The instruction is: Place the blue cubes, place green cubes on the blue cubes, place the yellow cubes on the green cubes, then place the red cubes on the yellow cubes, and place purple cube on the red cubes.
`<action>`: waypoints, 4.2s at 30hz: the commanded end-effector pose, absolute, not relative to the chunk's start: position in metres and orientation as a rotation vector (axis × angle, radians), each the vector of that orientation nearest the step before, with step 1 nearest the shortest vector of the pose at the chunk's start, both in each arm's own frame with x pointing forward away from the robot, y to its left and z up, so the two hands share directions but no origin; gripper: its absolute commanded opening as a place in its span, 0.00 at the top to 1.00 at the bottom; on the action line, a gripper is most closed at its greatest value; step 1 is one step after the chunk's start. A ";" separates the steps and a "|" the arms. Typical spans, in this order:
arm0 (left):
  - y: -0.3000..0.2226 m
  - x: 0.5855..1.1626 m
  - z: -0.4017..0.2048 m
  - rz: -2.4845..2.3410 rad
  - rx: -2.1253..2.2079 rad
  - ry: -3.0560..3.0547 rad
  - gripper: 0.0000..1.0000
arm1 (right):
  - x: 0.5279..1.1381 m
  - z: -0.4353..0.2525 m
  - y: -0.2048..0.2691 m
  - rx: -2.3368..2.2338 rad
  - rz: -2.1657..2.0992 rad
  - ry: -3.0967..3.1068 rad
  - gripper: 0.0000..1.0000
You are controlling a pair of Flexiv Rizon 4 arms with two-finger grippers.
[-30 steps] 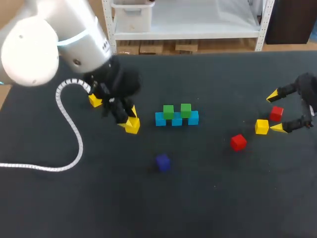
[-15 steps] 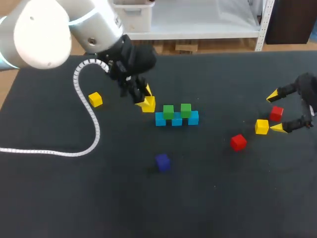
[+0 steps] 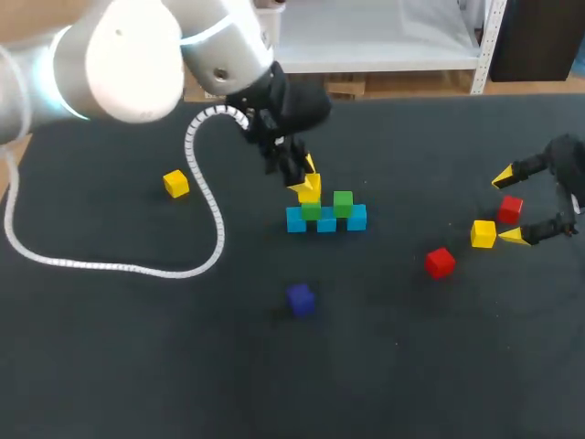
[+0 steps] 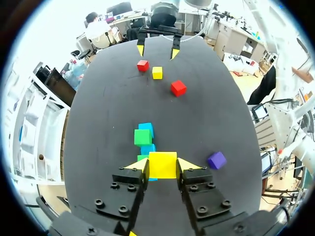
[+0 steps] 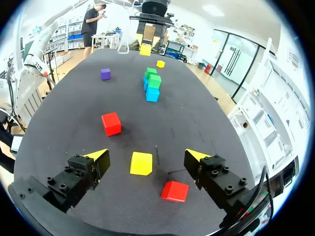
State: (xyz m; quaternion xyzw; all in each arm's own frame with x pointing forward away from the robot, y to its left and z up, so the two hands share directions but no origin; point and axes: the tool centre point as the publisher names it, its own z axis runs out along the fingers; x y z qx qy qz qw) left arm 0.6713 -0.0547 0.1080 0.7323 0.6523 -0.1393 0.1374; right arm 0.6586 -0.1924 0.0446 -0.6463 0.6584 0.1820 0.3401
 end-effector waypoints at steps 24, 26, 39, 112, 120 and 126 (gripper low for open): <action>-0.088 0.701 0.083 -0.409 2.072 2.024 1.00 | 0.659 0.044 -0.193 -1.680 0.475 1.710 0.00; -0.086 0.701 0.081 -0.399 2.048 2.051 1.00 | 0.659 0.044 -0.193 -1.680 0.475 1.710 0.00; -0.080 0.699 0.078 -0.360 2.009 2.106 1.00 | 0.659 0.044 -0.193 -1.680 0.475 1.710 0.00; -0.081 0.707 0.069 -0.373 2.013 2.127 0.87 | 0.659 0.044 -0.193 -1.680 0.475 1.710 0.00; -0.081 0.706 0.068 -0.373 2.012 2.129 0.76 | 0.659 0.044 -0.193 -1.680 0.475 1.710 0.00; -0.082 0.706 0.068 -0.373 2.014 2.128 0.76 | 0.659 0.044 -0.193 -1.680 0.475 1.710 0.00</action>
